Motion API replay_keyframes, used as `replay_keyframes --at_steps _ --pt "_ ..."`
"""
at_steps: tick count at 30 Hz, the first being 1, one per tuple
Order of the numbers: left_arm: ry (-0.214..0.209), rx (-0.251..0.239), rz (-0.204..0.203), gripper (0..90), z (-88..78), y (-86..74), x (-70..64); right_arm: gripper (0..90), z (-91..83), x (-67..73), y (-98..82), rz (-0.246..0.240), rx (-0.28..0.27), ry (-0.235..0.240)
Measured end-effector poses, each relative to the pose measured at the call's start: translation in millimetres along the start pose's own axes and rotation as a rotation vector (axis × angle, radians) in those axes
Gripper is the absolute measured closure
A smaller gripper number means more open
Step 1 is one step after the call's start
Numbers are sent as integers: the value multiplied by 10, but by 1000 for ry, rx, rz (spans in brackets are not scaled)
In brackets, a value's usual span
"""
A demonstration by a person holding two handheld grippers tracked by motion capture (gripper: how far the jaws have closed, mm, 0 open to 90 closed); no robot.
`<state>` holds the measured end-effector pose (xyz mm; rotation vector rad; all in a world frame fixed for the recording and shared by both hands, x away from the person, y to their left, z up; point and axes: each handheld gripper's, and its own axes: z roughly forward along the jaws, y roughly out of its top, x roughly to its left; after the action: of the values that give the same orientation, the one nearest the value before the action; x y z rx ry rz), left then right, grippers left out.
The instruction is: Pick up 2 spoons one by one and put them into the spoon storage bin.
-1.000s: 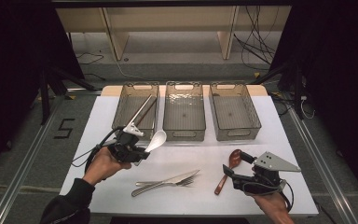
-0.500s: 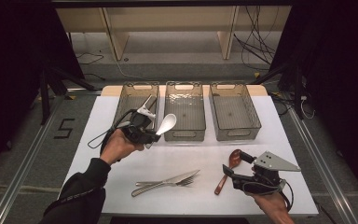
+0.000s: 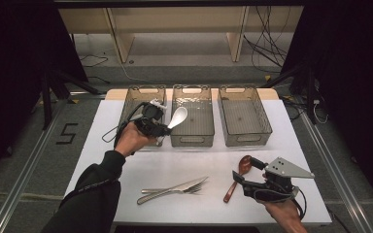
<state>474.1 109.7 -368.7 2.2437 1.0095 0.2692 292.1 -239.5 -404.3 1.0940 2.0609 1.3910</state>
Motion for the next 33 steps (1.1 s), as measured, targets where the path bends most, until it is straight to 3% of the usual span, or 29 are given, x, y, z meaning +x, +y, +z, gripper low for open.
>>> replay_keyframes --at_steps 13,33 --pt "4 -19 -55 756 192 217 105 252 16 -19 4 8 -1 8" --pt "32 -17 -70 755 392 423 111 253 24 -15 5 6 4 13"
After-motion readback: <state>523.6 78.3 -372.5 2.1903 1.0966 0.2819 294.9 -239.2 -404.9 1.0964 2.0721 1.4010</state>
